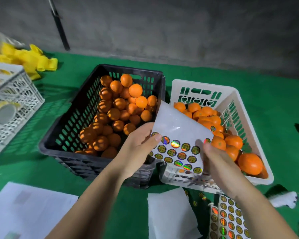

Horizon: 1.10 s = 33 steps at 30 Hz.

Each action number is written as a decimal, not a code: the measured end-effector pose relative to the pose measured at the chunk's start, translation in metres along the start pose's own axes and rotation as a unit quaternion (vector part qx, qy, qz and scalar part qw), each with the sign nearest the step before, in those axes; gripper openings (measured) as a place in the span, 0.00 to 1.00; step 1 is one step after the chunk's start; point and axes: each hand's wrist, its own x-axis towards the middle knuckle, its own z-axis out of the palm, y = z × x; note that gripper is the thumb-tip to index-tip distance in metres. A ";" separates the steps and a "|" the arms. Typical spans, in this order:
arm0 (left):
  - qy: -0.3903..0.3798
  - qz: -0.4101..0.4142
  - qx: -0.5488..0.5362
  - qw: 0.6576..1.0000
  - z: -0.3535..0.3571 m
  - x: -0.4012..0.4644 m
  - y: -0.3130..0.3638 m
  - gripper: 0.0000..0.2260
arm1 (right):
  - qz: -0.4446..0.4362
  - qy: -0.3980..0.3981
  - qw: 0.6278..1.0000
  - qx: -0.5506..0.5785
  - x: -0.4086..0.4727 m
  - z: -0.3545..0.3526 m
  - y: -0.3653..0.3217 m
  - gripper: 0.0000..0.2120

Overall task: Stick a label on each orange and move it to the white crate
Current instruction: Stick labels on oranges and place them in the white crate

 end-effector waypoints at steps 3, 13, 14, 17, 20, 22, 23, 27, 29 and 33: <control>-0.020 -0.031 0.095 0.995 -0.010 0.024 0.001 0.11 | -0.062 0.079 0.988 0.113 0.037 0.004 0.015 0.20; -0.024 -0.112 0.632 0.767 -0.066 0.156 -0.065 0.29 | -0.144 0.327 0.932 -0.058 0.070 0.021 0.044 0.14; -0.024 -0.114 0.663 0.740 -0.071 0.170 -0.071 0.32 | -0.144 0.332 0.930 -0.067 0.069 0.021 0.044 0.13; 0.000 -0.122 0.737 0.665 -0.082 0.215 -0.082 0.40 | -0.134 0.354 0.923 -0.076 0.067 0.025 0.040 0.17; 0.000 -0.167 0.754 0.635 -0.094 0.250 -0.087 0.41 | -0.126 0.374 0.917 -0.062 0.067 0.026 0.039 0.11; 0.006 -0.189 0.757 0.625 -0.104 0.261 -0.091 0.40 | -0.117 0.373 0.919 -0.051 0.069 0.026 0.042 0.10; 0.024 -0.188 0.768 0.612 -0.109 0.263 -0.092 0.38 | -0.114 0.375 0.919 -0.050 0.070 0.026 0.042 0.11; 0.046 -0.197 0.774 0.600 -0.129 0.251 -0.097 0.29 | -0.118 0.378 0.917 -0.053 0.068 0.030 0.037 0.14; 0.032 -0.186 0.767 0.613 -0.139 0.240 -0.098 0.32 | -0.117 0.376 0.918 -0.049 0.068 0.032 0.034 0.17; 0.068 -0.210 0.603 0.767 -0.133 0.208 -0.076 0.42 | -0.120 0.364 0.923 -0.042 0.069 0.033 0.032 0.25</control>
